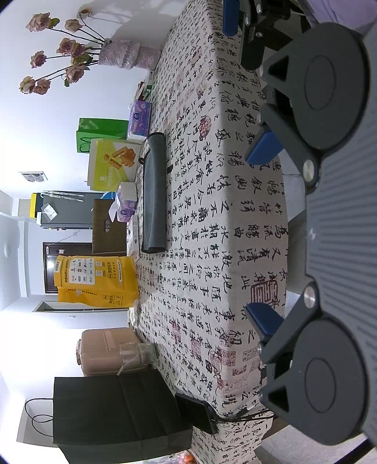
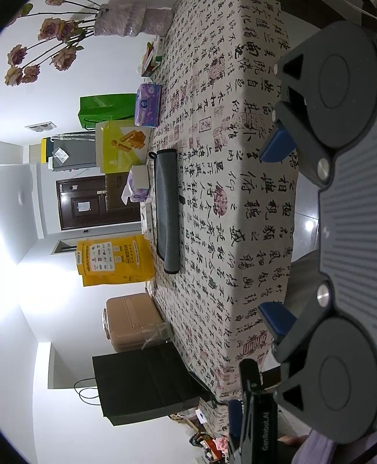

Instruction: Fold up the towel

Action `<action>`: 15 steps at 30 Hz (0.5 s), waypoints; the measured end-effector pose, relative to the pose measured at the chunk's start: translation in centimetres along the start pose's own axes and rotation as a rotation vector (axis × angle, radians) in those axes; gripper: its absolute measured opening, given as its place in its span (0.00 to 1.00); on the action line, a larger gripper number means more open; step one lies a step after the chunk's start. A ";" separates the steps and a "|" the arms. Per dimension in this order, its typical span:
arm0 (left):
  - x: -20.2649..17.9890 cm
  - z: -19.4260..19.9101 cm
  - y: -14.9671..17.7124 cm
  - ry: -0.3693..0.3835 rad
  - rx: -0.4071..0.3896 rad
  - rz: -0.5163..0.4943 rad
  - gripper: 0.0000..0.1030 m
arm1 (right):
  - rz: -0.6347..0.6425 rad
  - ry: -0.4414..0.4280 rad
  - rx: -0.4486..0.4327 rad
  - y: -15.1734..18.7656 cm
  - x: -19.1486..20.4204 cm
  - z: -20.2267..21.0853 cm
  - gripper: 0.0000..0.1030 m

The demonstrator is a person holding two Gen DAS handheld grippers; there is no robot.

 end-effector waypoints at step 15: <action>0.0 0.0 0.0 -0.002 -0.002 0.000 1.00 | 0.003 0.001 -0.002 0.0 0.0 0.1 1.00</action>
Point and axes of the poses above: each gripper's, at about its wrist camera, not at the fingertips, and z roughly against the way its jaws point, x to its left, y to its underside, the point moved 6 cm from there along -z, roughly the way its jaws point, and after that the axes turned 10 degrees about -y, right-handed, at the moved point
